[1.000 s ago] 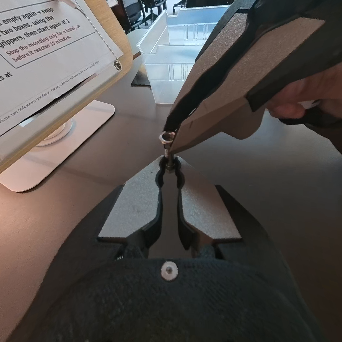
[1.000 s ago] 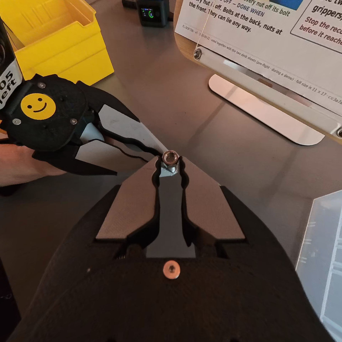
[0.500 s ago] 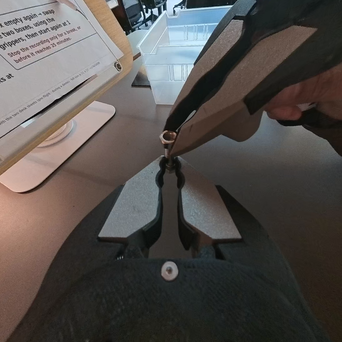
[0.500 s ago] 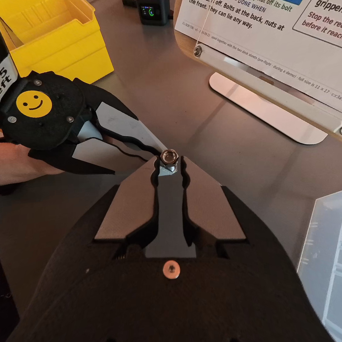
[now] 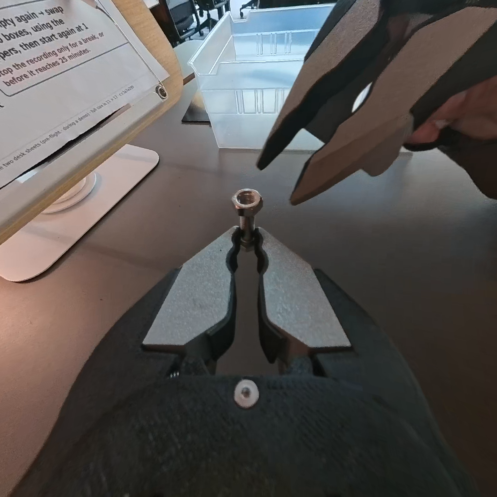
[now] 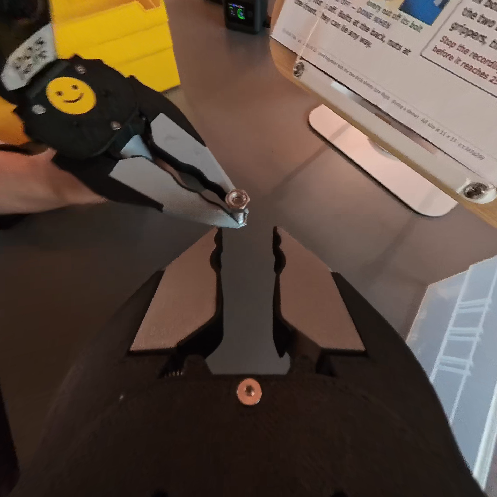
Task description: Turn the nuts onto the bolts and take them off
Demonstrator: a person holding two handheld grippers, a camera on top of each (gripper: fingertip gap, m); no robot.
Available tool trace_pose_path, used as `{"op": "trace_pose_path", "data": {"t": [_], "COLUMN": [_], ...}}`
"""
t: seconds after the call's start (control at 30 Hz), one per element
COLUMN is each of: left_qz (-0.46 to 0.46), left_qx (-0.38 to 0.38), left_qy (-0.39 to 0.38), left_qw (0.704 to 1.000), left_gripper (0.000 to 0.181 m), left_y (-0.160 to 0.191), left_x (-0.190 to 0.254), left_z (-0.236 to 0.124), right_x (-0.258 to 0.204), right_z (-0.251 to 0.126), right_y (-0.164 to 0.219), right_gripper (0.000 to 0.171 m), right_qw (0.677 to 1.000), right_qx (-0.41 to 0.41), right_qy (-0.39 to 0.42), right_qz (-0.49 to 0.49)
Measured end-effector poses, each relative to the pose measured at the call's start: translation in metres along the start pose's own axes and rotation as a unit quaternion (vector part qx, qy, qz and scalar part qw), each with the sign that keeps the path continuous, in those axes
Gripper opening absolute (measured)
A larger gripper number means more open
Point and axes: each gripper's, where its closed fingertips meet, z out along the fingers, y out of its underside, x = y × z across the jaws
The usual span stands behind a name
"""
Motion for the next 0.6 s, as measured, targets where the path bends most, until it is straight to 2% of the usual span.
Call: {"op": "trace_pose_path", "data": {"t": [0.23, 0.6], "left_qz": [0.009, 0.080], "left_qx": [0.020, 0.026], "left_qy": [0.056, 0.146], "left_qw": [0.998, 0.986], "left_gripper": [0.007, 0.008], "left_y": [-0.007, -0.004], "left_x": [0.018, 0.057], "left_z": [-0.002, -0.007], "right_x": [-0.024, -0.045], "right_z": [-0.019, -0.031], "right_y": [-0.014, 0.006], "right_gripper": [0.032, 0.028], "right_qw": [0.994, 0.985], "right_qx": [0.069, 0.036], "right_qy": [-0.075, -0.095], "right_qz": [-0.049, -0.137]}}
